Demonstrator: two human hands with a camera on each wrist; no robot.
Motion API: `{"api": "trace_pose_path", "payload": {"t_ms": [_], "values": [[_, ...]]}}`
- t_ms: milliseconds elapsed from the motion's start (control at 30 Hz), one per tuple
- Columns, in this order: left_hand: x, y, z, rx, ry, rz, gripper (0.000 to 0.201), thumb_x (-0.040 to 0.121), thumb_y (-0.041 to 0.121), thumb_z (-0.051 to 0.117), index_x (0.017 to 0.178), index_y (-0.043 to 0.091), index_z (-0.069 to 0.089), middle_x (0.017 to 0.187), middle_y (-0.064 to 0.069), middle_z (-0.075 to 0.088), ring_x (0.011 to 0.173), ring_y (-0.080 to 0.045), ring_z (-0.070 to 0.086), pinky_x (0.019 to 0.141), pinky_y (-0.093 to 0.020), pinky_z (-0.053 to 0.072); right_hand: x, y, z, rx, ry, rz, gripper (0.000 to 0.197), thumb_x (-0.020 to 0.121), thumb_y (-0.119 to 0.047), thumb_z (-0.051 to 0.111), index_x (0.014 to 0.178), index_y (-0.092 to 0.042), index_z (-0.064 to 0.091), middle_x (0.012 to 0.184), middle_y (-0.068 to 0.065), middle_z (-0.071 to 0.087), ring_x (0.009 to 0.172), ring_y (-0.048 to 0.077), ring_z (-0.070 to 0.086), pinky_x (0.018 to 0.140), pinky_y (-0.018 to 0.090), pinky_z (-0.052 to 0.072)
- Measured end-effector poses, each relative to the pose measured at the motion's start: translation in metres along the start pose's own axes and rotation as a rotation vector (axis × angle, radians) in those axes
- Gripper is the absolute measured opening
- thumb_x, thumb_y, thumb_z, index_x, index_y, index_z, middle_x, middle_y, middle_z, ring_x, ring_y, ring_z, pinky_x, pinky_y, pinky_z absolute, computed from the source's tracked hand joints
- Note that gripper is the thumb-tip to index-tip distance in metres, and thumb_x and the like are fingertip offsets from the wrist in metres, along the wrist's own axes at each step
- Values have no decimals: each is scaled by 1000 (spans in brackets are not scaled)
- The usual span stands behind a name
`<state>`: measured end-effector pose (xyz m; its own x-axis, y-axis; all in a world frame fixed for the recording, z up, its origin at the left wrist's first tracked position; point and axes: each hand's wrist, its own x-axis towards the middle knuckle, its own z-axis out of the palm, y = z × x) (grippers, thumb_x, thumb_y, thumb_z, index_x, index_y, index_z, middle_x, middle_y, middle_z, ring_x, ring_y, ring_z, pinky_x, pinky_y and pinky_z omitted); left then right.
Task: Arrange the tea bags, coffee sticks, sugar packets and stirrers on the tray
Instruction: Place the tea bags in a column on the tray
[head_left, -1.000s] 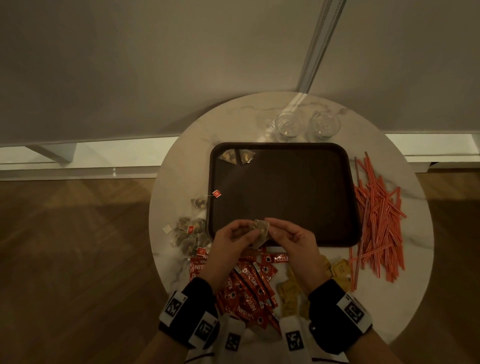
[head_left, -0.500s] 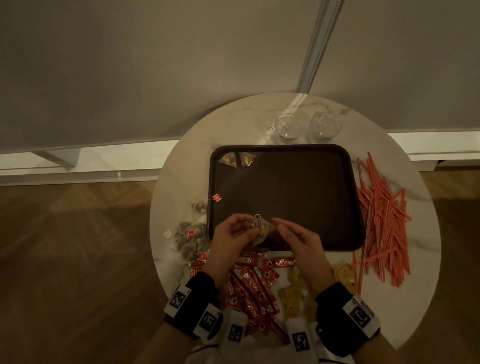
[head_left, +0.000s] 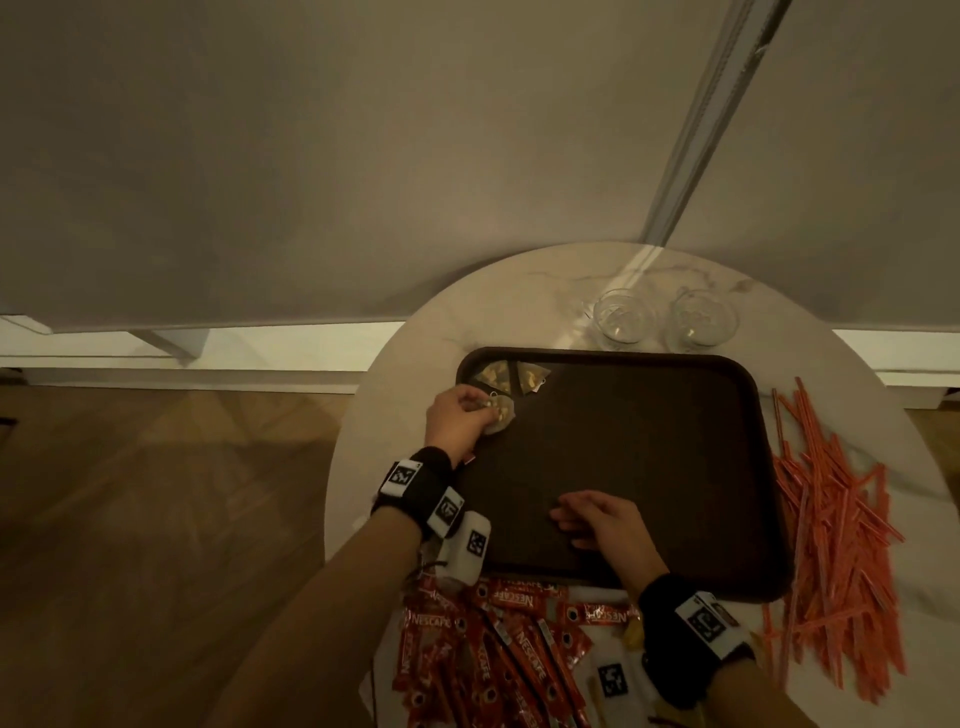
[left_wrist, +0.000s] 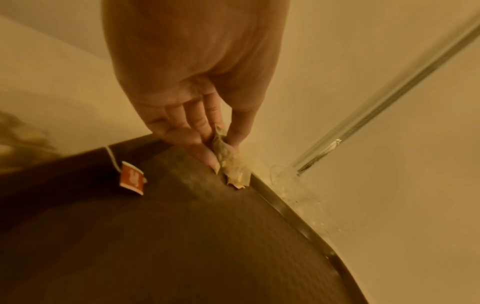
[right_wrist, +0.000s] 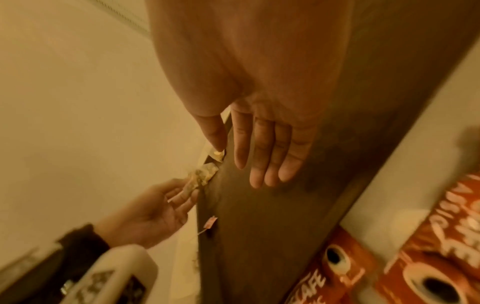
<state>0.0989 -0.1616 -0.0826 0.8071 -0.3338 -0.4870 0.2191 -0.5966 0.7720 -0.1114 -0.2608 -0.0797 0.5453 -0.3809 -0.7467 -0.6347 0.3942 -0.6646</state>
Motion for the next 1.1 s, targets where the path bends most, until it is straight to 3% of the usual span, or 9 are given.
{"api": "trace_pose_path", "payload": {"t_ms": [167, 333, 433, 500, 633, 700, 800, 900, 1100], "values": [[17, -1, 7, 245, -24, 46, 17, 84, 20, 74, 91, 29, 61, 102, 1, 67, 95, -16, 63, 86, -35, 55, 17, 7, -4, -43, 15, 10, 22, 103, -18, 48, 102, -10, 69, 88, 1, 77, 88, 15, 69, 75, 27, 52], [14, -1, -6, 528, 7, 223, 41, 87, 39, 69, 124, 24, 57, 114, 7, 62, 104, -14, 59, 84, -28, 46, 19, 13, -6, -54, 34, -19, 23, 103, -14, 47, 100, -7, 68, 84, 3, 77, 83, 17, 72, 74, 28, 54], [8, 1, -13, 644, 31, 326, 45, 89, 47, 63, 128, 26, 55, 120, 8, 58, 107, -12, 57, 83, -25, 40, 22, 15, -9, -6, 52, 9, 23, 104, -13, 44, 100, -7, 67, 83, 6, 77, 81, 18, 74, 75, 31, 57], [7, 1, -14, 696, -59, 387, 51, 87, 53, 64, 131, 30, 51, 120, 10, 55, 106, -11, 56, 82, -26, 42, 24, 13, -10, 36, 56, 32, 24, 104, -12, 43, 99, -5, 66, 82, 9, 77, 80, 20, 74, 71, 31, 57], [15, 4, -8, 892, -246, 463, 62, 86, 43, 68, 142, 32, 42, 137, 1, 53, 120, -20, 54, 95, -35, 46, 26, 9, -9, 50, 62, 54, 23, 103, -11, 45, 96, 1, 64, 81, 16, 76, 76, 24, 74, 64, 30, 55], [21, 8, -4, 907, -242, 460, 56, 87, 38, 68, 139, 32, 47, 130, 1, 59, 117, -21, 56, 92, -35, 47, 26, 8, -9, 63, 61, 60, 23, 102, -10, 45, 96, 2, 63, 80, 17, 75, 74, 24, 74, 62, 29, 55], [27, 12, 0, 901, -216, 468, 26, 89, 32, 66, 115, 29, 63, 100, 6, 62, 101, -20, 62, 77, -29, 44, 27, 7, -10, 79, 56, 79, 22, 101, -10, 46, 95, 1, 63, 80, 17, 75, 73, 24, 74, 61, 29, 55], [30, 12, -1, 824, -165, 472, 9, 89, 30, 67, 98, 28, 65, 91, 12, 58, 92, -13, 60, 75, -25, 40, 27, 5, -10, 91, 52, 93, 22, 101, -11, 46, 93, 0, 63, 79, 17, 75, 74, 25, 74, 61, 28, 55], [29, 6, -2, 718, -100, 469, 26, 86, 36, 71, 108, 22, 67, 101, 8, 63, 92, -9, 55, 80, -26, 43, 28, 5, -8, 83, 62, 106, 22, 101, -11, 45, 95, 0, 63, 79, 16, 75, 76, 26, 75, 61, 28, 55]]}}
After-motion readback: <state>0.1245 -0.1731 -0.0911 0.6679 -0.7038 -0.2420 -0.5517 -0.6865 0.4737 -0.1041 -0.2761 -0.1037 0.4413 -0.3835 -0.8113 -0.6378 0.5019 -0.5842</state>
